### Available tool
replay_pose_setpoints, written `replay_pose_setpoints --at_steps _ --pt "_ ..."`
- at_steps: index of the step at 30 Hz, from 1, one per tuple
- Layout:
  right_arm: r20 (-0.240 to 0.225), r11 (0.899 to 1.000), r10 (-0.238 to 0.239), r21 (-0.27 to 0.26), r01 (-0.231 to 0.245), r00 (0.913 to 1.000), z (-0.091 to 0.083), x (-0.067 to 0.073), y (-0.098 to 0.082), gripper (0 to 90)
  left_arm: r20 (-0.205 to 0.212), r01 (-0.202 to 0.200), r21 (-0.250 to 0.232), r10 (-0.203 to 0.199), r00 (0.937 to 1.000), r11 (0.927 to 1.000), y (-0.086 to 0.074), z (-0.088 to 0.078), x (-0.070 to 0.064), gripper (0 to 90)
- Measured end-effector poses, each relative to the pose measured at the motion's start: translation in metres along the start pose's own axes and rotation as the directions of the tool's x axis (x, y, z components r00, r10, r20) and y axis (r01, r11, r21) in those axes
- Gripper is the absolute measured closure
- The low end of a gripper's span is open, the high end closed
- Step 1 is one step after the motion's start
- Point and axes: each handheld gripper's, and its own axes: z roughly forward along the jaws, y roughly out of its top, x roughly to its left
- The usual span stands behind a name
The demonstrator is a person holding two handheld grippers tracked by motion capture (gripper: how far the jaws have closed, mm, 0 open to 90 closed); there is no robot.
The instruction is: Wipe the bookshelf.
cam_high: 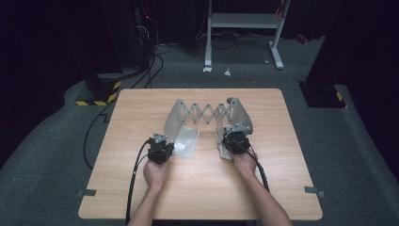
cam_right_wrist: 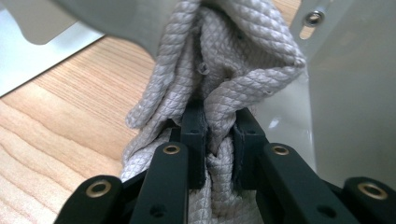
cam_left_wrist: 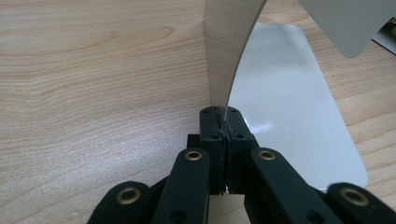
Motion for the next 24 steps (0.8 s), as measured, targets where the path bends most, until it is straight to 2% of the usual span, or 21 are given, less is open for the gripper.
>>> replay_pose_setpoints --at_steps 5,8,12,16,19,21,24 --pt "-0.015 0.999 -0.033 0.000 0.033 0.9994 -0.011 0.003 -0.010 78.4 -0.003 -0.009 0.002 0.009 1.0000 1.0000 0.000 0.000 0.000 88.4" --pt "0.000 0.998 -0.070 0.002 0.070 0.9975 -0.020 0.003 -0.019 78.3 -0.003 -0.005 0.000 0.005 1.0000 1.0000 0.000 0.000 -0.001 88.4" --pt "0.015 0.999 -0.054 0.004 0.054 0.9984 -0.017 0.000 -0.016 78.3 -0.003 -0.006 0.000 0.006 1.0000 1.0000 0.000 0.000 -0.001 88.4" --pt "0.013 0.999 -0.041 0.001 0.041 0.9991 -0.011 0.002 -0.009 78.3 -0.004 -0.010 0.002 0.010 0.9999 0.9999 0.000 0.000 0.000 88.4" --pt "0.003 0.997 -0.081 0.003 0.081 0.9967 -0.013 0.009 -0.011 78.4 -0.013 -0.019 0.002 0.019 0.9997 0.9998 0.000 0.000 -0.001 88.4" --pt "-0.010 0.996 -0.088 0.002 0.088 0.9960 -0.018 0.010 -0.016 78.5 -0.008 -0.017 0.001 0.017 0.9998 0.9998 0.000 0.000 -0.001 88.4" --pt "0.014 0.993 -0.115 -0.008 0.115 0.9933 -0.027 0.007 -0.026 78.7 -0.004 -0.020 0.002 0.020 0.9998 0.9998 0.000 0.000 0.000 88.3"
